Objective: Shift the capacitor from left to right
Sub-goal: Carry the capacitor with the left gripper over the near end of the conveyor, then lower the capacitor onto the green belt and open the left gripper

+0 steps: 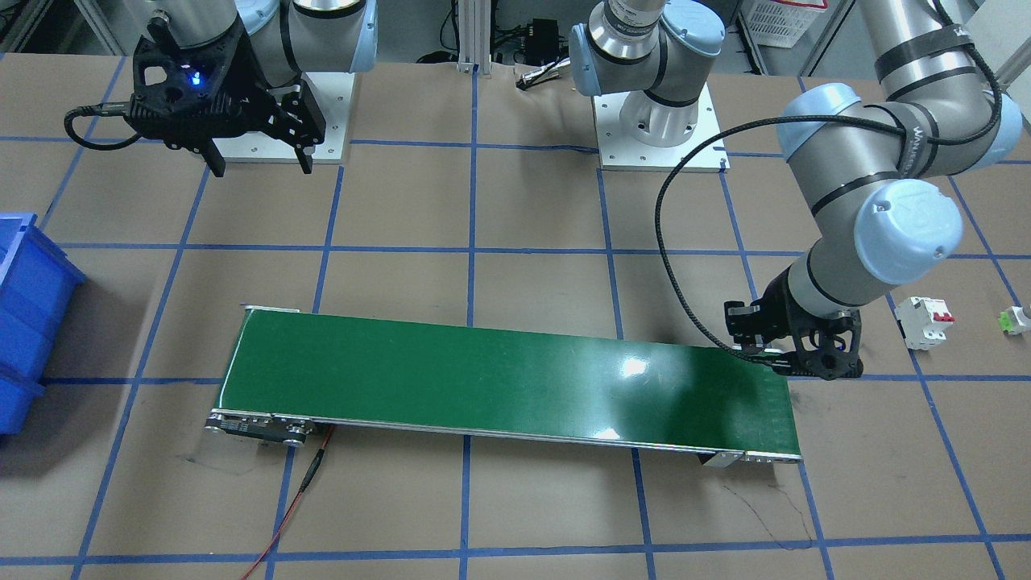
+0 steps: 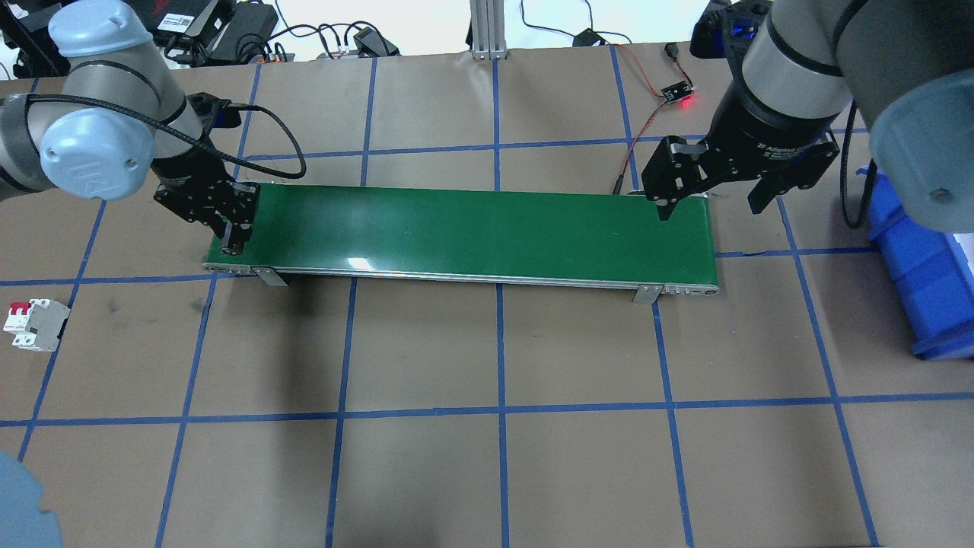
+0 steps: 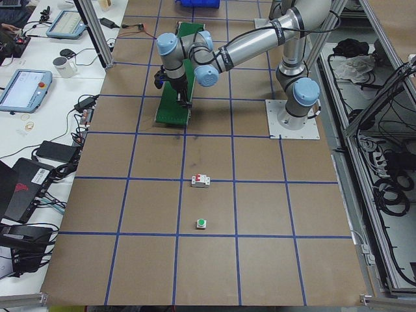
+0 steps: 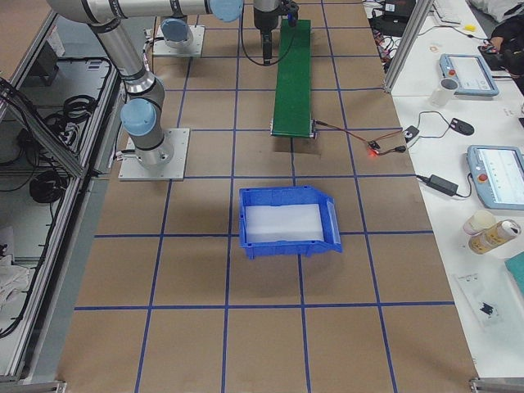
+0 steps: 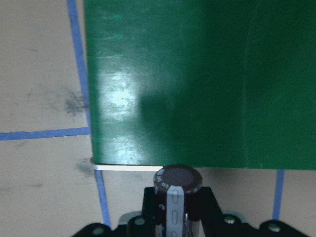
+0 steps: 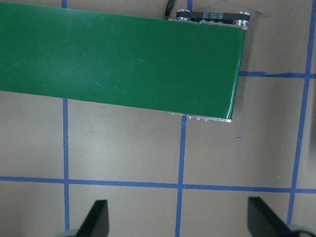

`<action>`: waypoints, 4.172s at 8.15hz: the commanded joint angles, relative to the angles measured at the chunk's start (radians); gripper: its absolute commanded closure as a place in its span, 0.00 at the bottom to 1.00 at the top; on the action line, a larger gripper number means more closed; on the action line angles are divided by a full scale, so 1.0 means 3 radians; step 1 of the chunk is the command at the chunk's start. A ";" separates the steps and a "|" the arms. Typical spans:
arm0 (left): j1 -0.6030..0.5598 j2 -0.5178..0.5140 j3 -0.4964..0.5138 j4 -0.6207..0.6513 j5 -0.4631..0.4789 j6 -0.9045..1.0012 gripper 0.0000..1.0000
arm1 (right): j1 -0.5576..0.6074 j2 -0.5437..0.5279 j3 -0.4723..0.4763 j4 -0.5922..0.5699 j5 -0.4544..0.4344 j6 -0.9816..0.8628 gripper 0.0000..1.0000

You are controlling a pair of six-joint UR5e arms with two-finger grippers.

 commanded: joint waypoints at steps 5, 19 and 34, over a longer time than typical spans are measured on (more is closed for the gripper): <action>-0.0142 -0.0339 0.0346 0.0229 -0.0112 0.0038 1.00 | 0.0000 0.0005 -0.0001 0.0007 0.0003 0.0000 0.00; -0.0157 -0.0467 0.0214 0.0474 -0.0122 0.0034 1.00 | -0.0010 0.0005 -0.0011 0.0002 -0.0017 -0.0031 0.00; -0.0899 0.0964 0.0838 -0.1286 -0.0102 -0.0932 0.00 | -0.0010 0.0975 0.0005 -0.0581 0.0008 -0.0010 0.00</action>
